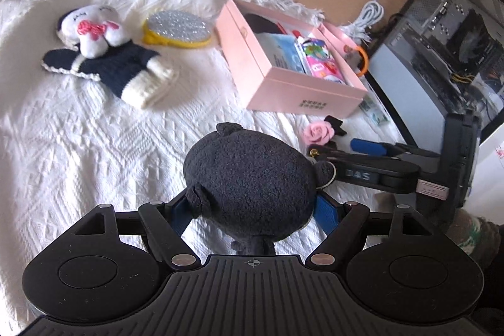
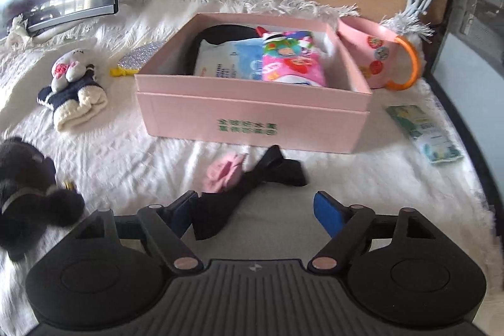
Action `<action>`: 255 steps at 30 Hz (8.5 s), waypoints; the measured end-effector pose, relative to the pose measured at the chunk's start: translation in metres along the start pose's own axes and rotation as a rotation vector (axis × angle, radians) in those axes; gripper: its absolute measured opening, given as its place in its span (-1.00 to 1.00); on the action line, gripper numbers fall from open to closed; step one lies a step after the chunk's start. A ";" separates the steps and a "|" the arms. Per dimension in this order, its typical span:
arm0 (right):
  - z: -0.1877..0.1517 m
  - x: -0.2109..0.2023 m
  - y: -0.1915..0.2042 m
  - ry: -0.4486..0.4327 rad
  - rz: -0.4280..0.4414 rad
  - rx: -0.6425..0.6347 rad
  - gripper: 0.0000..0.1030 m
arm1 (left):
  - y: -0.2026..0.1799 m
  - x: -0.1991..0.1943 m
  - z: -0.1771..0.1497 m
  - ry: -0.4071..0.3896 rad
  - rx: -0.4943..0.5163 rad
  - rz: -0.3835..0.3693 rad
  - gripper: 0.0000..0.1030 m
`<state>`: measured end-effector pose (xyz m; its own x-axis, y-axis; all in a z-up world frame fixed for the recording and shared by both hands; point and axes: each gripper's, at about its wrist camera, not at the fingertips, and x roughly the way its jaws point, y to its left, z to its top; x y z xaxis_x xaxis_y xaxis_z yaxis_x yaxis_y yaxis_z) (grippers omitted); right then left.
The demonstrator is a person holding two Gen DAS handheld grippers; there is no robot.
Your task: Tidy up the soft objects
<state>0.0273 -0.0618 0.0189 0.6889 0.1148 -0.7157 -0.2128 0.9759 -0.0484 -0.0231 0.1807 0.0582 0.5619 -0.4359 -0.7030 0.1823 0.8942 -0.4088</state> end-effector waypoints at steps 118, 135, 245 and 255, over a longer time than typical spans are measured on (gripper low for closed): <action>0.208 0.048 -0.081 -0.074 0.166 0.070 0.29 | 0.107 -0.004 0.079 -0.204 -0.264 0.313 0.55; 0.241 0.080 0.088 0.054 0.406 -0.134 0.45 | 0.124 -0.019 0.060 -0.232 -0.310 0.301 0.55; 0.009 0.006 0.036 0.067 0.177 -0.135 0.78 | 0.118 0.056 0.092 -0.198 -0.090 0.385 -0.45; 0.171 0.021 0.099 0.001 0.318 -0.276 0.70 | 0.102 0.016 0.064 -0.146 -0.056 0.352 -0.57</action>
<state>0.1388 0.0690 0.1179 0.5583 0.4024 -0.7255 -0.5928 0.8053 -0.0096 0.0563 0.2720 0.0426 0.6921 -0.0807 -0.7173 -0.0842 0.9779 -0.1913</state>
